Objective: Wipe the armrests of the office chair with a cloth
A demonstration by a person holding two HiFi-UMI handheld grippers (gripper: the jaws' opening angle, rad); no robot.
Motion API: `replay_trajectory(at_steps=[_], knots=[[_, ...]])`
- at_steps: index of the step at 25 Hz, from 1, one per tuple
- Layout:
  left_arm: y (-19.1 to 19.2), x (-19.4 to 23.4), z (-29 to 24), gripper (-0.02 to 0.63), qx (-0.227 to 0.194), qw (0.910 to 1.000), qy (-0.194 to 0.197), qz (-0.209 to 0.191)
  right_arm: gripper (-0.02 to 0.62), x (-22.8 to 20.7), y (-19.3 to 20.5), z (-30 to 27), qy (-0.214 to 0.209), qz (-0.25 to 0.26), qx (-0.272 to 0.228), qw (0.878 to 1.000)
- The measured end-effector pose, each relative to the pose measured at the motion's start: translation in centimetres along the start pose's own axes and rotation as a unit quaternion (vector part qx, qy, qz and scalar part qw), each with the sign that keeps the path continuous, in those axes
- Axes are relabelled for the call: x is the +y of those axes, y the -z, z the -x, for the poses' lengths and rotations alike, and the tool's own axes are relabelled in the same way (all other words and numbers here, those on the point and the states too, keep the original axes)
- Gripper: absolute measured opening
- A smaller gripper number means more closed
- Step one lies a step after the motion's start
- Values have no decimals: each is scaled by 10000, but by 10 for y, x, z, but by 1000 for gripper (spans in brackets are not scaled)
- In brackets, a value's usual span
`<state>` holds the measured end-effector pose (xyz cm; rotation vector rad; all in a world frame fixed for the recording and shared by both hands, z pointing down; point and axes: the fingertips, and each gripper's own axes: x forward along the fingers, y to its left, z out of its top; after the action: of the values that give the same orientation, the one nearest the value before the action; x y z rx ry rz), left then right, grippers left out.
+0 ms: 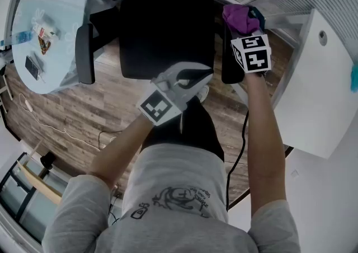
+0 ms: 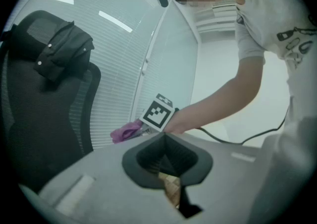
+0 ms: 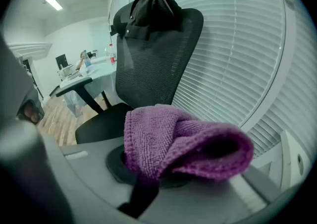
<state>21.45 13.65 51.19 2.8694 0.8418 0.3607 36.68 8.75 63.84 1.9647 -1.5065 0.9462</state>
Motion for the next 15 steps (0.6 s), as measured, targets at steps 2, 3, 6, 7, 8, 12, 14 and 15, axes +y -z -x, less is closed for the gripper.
replay_trajectory(at_steps=[2,3,6,7,8,12,14,15], knots=[[-2,-2,0,2,-32,10000,-14,-8,29,3,3,4,70,24,-29,10000],[-3,-3,0,2,-38,10000,-22,-4,29,5,5,7,93,25,-38,9999],[-4,-5,-1,2,-39,10000,-32,-9,29,12,16,18,131,28,-73,9999],[-4,-5,-2,2,-50,10000,-36,-9,29,14,20,22,133,19,-86,9999],[-4,-6,-2,2,-60,10000,-43,-6,29,18,25,26,126,-1,-93,9999],[-4,-8,-3,2,-58,10000,-46,18,31,35,44,46,112,-93,-116,9998],[-4,-10,-5,2,-41,10000,-32,34,31,44,55,57,140,-95,-146,9998],[-5,-11,-6,2,-51,10000,-26,41,31,49,60,63,146,-98,-152,9997]])
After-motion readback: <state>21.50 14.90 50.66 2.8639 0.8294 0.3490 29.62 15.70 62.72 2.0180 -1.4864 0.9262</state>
